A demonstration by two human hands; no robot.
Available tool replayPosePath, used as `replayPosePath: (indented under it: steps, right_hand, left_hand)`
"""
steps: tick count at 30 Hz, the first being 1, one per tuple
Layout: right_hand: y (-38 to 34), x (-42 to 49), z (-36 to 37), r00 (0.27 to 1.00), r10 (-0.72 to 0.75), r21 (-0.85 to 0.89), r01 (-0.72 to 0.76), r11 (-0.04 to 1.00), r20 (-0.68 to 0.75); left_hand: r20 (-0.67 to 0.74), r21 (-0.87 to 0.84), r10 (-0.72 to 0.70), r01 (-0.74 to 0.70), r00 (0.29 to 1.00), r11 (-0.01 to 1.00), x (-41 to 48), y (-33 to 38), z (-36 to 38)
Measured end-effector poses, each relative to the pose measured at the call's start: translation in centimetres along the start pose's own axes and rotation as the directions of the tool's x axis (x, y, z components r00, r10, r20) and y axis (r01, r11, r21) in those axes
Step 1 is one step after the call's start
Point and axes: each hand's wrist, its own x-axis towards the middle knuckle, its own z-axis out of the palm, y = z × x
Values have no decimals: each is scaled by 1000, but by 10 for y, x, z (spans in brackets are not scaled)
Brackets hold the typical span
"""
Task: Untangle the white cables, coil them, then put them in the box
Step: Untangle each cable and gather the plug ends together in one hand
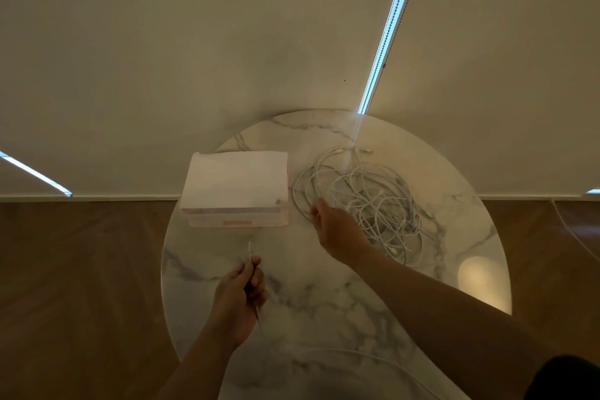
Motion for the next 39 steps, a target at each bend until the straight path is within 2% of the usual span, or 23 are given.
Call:
replayPosePath:
  steps: [3, 5, 7, 10, 19, 29, 32, 35, 39]
  right_hand:
    - [-3, -22, -20, 966, 227, 388, -163, 907, -122]
    - [-9, -38, -27, 933, 345, 570, -230, 788, -101]
    - [-15, -54, -27, 911, 413, 654, -314, 688, 2]
    - [-25, -77, -23, 909, 408, 688, -351, 635, 87]
    - [-38, -109, -13, 939, 330, 620, -318, 718, 99]
    - [-44, -108, -9, 917, 366, 617, -382, 688, 158]
    - [-43, -109, -9, 927, 340, 567, -367, 738, 158]
    - [-31, -111, -6, 957, 270, 383, -290, 877, 106]
    - [-10, -115, -4, 974, 175, 144, -196, 970, 142]
  left_hand:
    - [1, 43, 25, -25, 1000, 999, 1, -1, 8]
    - [21, 52, 23, -24, 1000, 998, 0, -3, 18]
    - [46, 48, 14, -16, 999, 999, -2, -6, 30]
    - [68, 65, 2, -7, 998, 998, -7, -11, 48]
    - [5, 229, 90, -89, 996, 969, -13, -23, 76]
    - [80, 293, 91, -111, 993, 950, -4, -32, 70]
    - [65, 351, 100, -117, 993, 929, -3, -31, 72]
    - [-32, 232, 138, -127, 990, 964, -1, -27, 77]
    - [-37, -25, 123, -124, 992, 992, 4, -14, 75]
